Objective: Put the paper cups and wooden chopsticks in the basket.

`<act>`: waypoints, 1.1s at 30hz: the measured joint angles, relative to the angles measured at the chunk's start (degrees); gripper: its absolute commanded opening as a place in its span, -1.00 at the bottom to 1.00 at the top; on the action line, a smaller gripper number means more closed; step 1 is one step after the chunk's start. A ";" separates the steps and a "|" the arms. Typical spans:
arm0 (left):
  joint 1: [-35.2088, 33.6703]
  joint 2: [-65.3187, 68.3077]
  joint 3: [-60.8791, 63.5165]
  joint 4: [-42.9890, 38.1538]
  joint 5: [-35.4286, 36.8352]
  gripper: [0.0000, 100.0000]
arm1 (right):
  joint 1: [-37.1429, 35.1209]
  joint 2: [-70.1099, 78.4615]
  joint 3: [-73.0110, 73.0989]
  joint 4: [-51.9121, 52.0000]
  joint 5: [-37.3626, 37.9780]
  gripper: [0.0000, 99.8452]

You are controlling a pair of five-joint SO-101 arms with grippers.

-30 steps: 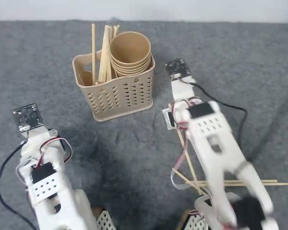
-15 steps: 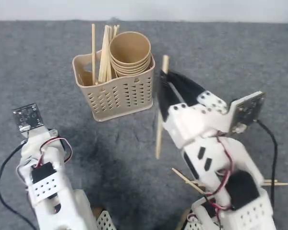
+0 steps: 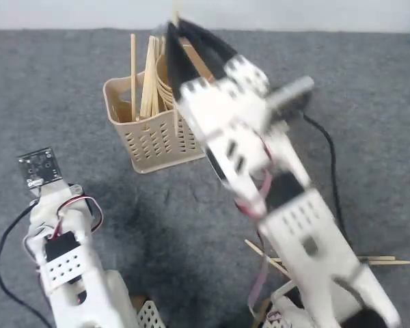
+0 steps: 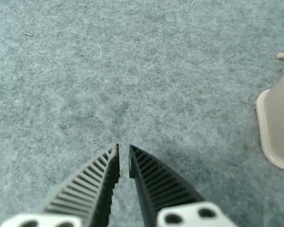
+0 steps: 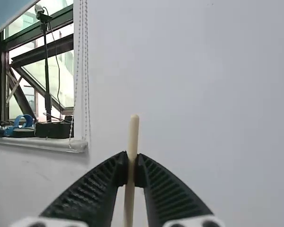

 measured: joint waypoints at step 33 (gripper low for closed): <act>0.00 0.00 0.00 0.00 0.00 -0.93 | -0.18 31.12 -39.65 32.26 -5.19 -0.77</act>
